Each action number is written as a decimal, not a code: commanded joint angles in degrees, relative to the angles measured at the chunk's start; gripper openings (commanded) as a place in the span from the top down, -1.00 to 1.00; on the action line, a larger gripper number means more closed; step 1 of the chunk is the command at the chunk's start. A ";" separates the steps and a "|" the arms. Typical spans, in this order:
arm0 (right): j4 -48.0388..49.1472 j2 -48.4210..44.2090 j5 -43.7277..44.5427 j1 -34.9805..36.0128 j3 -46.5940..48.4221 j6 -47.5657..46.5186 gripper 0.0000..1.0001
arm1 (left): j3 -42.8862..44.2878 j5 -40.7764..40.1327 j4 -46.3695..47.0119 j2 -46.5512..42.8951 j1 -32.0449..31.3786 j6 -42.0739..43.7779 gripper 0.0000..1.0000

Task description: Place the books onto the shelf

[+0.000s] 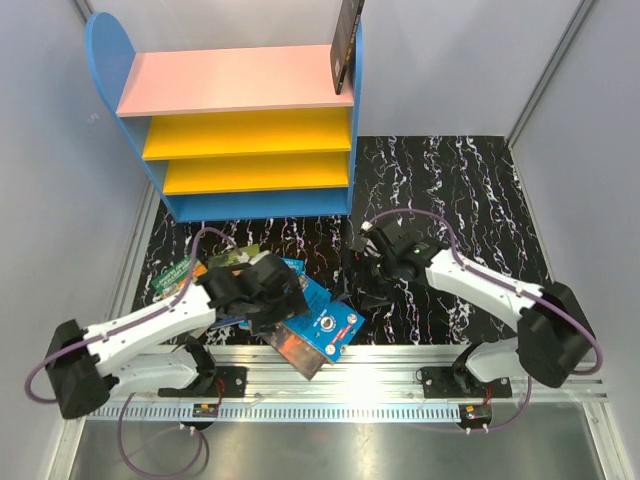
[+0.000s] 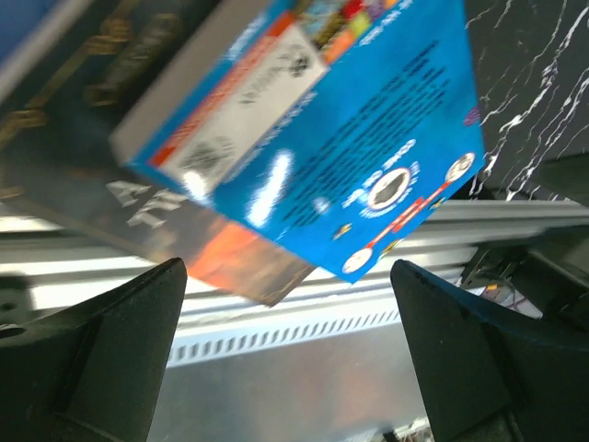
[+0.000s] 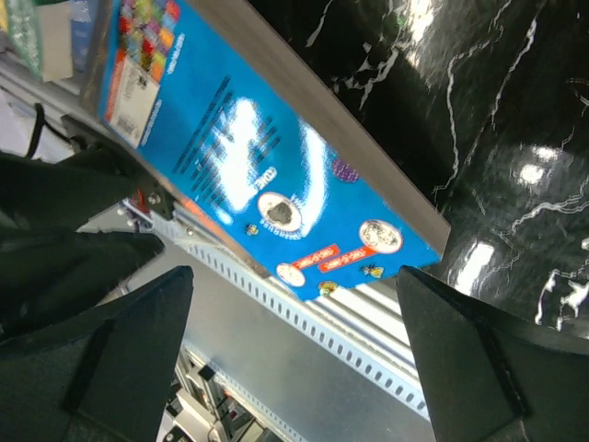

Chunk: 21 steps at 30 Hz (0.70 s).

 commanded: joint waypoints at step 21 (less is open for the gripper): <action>46.01 18.69 -22.02 0.38 -19.17 11.76 -0.62 | -8.52 -17.08 15.51 21.74 -12.93 -21.25 -0.83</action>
